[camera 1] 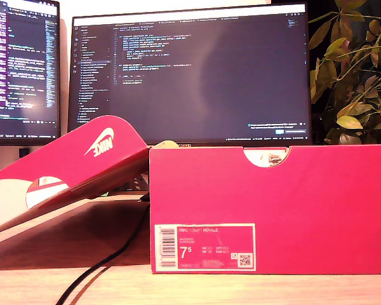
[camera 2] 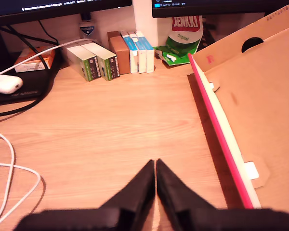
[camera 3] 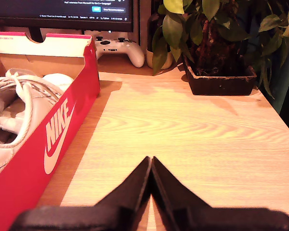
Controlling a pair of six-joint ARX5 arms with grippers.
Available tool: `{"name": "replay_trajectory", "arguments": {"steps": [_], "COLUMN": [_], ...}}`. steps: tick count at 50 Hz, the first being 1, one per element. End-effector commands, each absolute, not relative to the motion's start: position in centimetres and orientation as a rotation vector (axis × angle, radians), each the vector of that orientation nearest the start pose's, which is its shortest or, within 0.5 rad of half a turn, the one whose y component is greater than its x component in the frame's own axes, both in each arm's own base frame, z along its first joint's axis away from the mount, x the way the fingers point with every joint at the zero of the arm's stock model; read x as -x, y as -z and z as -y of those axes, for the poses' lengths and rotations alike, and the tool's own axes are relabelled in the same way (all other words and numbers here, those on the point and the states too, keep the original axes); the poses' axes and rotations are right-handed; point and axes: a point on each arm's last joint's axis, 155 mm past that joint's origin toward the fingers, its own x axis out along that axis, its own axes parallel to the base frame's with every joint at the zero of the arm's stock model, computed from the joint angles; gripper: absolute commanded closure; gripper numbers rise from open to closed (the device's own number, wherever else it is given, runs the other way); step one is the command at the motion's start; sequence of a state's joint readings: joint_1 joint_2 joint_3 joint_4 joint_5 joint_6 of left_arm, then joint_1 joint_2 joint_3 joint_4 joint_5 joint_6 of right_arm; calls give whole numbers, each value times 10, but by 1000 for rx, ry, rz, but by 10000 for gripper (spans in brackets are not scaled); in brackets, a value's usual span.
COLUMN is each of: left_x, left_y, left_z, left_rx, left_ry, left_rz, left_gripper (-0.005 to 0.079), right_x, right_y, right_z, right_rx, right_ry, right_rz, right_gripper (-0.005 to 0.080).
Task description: Close the red shoebox by pushing the lid with your left arm and holding the box in place with your right arm
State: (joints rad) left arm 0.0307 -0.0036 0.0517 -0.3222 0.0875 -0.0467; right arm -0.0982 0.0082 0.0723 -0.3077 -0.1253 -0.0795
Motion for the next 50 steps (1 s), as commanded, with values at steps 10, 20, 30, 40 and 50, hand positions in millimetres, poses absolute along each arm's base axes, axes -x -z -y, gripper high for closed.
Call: {"name": "replay_trajectory", "arguments": {"steps": [10,20,30,40,50], "left_x": [-242,-246,-244,-245,-253], "left_y": [-109,-137,-147,-153,-163], "left_z": [16,28,37,40,43], "left_rx": [189,290,397,412,421], "left_ry": [75,148,194,206,209], "left_rz": [-250,-149,-138,-167,-246], "left_gripper": [761,761,762,762,762], "right_x": [-244,-245,-243,-241,-250], "right_y": [-130,-155,-183,-196,-202], "right_z": [-4,-25,-37,-38,-36], "right_rx": [-34,-325,-475,-468,-376], "right_ry": [-52,-154,-235,-234,-215], "right_rz": [-185,-112,-49,-69,-164], "right_gripper": [764,764,764,764,765]}}
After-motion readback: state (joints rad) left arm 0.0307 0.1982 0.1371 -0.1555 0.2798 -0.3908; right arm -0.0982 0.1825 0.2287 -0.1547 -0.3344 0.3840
